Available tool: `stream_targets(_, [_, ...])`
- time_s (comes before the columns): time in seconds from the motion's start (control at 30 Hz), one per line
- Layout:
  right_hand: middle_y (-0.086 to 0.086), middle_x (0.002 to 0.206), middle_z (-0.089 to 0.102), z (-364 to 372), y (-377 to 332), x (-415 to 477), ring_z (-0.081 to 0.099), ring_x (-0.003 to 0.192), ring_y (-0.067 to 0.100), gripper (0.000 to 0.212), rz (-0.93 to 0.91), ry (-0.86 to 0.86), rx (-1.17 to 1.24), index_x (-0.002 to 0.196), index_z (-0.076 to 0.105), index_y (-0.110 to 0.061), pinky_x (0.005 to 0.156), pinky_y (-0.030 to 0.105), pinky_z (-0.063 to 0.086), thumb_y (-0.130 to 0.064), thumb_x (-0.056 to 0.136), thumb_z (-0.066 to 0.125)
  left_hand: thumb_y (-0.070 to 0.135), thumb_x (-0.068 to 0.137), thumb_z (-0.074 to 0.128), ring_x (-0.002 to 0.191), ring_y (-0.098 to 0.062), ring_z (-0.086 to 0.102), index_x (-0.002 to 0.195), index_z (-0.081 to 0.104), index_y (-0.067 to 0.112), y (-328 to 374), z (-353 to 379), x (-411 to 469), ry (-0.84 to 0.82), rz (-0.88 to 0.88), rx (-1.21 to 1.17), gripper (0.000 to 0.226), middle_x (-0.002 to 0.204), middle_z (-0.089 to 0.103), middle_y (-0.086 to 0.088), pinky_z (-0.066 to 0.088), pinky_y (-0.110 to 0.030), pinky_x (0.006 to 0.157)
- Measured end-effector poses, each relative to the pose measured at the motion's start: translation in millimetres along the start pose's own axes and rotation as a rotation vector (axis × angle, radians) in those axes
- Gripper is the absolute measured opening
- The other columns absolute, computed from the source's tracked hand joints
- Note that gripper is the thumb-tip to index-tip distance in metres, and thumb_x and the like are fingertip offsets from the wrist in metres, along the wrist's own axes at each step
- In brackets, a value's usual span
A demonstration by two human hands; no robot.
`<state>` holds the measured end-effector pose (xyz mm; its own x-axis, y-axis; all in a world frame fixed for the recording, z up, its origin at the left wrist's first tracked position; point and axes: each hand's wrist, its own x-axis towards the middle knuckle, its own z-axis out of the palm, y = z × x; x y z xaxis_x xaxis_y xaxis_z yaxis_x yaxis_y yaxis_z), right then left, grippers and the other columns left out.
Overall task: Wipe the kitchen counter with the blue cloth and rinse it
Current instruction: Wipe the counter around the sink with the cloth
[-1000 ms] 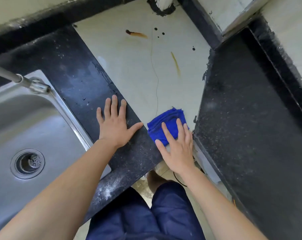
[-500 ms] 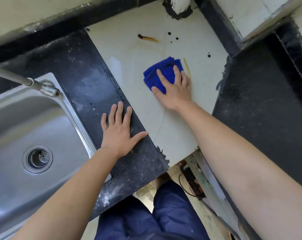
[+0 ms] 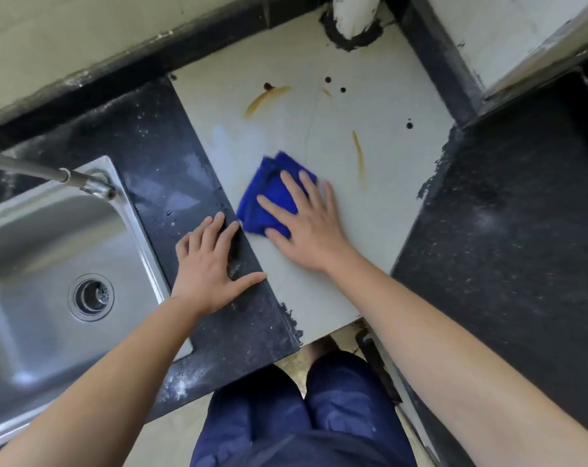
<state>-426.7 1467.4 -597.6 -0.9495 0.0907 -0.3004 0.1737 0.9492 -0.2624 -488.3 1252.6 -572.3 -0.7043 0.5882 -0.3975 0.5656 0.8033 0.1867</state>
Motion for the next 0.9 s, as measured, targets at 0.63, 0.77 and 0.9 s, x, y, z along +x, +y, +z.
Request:
stream_targets(0.63, [0.013,0.167,0.000,-18.4,61.3,0.1,-0.005,0.152,0.039,0.063,0.109,0.047,0.045,0.157,0.021,-0.038,0.122,0.055,-0.003,-0.058,0.099,0.034,0.088,0.046,0.068,0.152,-0.020,-0.011,0.156,-0.009,0.018,26.7,-46.0,101.4,-0.060,-0.274,-0.098,0.152,0.165,-0.016,0.001,0.004,-0.051,0.123])
stream_targets(0.77, [0.005,0.168,0.006,-33.4,121.2,-20.9,0.003,0.154,0.032,0.065,0.010,0.004,-0.018,0.153,0.026,-0.047,0.123,0.052,-0.004,-0.069,0.093,0.035,0.091,0.045,0.065,0.152,-0.018,-0.012,0.156,-0.009,0.022,23.8,-45.6,97.4,-0.059,-0.268,-0.130,0.151,0.165,-0.016,0.004,0.003,-0.050,0.123])
stream_targets(0.9, [0.009,0.167,0.002,-69.9,165.0,42.4,0.003,0.151,0.036,0.068,0.310,0.082,0.045,0.154,0.021,-0.047,0.123,0.051,-0.001,-0.072,0.093,0.033,0.092,0.045,0.064,0.152,-0.019,-0.013,0.156,-0.011,0.024,24.0,-48.1,100.4,-0.065,-0.265,-0.131,0.150,0.165,-0.017,0.005,0.002,-0.049,0.122])
